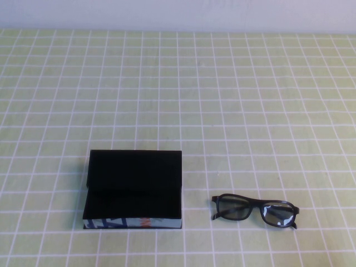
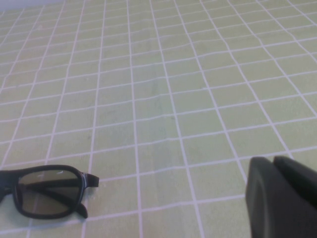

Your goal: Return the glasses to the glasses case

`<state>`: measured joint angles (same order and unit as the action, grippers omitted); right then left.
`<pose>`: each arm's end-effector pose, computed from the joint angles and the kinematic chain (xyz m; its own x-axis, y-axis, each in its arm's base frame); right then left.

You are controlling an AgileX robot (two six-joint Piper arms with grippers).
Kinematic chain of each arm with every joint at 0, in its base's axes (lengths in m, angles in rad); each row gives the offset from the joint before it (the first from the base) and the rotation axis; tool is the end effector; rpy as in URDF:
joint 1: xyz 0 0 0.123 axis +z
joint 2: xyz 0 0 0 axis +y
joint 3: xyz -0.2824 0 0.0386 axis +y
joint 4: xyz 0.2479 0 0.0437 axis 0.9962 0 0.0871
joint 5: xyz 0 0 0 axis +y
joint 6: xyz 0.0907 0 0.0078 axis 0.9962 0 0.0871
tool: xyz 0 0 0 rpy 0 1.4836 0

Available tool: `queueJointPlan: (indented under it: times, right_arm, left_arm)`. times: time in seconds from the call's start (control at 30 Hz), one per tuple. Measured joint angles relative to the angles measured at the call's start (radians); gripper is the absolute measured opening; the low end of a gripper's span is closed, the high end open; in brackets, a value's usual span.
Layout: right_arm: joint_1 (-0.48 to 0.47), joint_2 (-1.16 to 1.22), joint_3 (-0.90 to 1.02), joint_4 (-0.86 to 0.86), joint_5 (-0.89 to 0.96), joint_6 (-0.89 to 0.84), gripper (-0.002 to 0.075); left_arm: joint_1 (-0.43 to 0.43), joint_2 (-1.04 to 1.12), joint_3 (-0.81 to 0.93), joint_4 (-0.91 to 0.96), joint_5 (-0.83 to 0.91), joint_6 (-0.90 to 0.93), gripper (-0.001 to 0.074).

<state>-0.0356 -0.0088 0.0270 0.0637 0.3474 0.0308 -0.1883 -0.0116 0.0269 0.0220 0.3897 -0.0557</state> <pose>0.0535 0.0001 0.1732 -0.2716 0.1003 -0.9572 0.0395 0.9949 0.0930 0.0514 -0.0090 0.1697 -0.3130 0.0237 -0.9494 0.1684 0.9852 -0.0310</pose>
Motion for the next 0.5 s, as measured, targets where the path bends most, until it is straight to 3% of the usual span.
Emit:
queueJointPlan:
  times: [0.17,0.5]
  right_arm:
    - [0.000,0.000,0.000,0.050,-0.024,0.000,-0.0011]
    - [0.000,0.000,0.000,0.488,-0.154,0.000,-0.0011]
  left_arm:
    - [0.000,0.000,0.000,0.000,0.000,0.000,-0.0004]
    - [0.000,0.000,0.000,0.000,0.000,0.000,-0.0004]
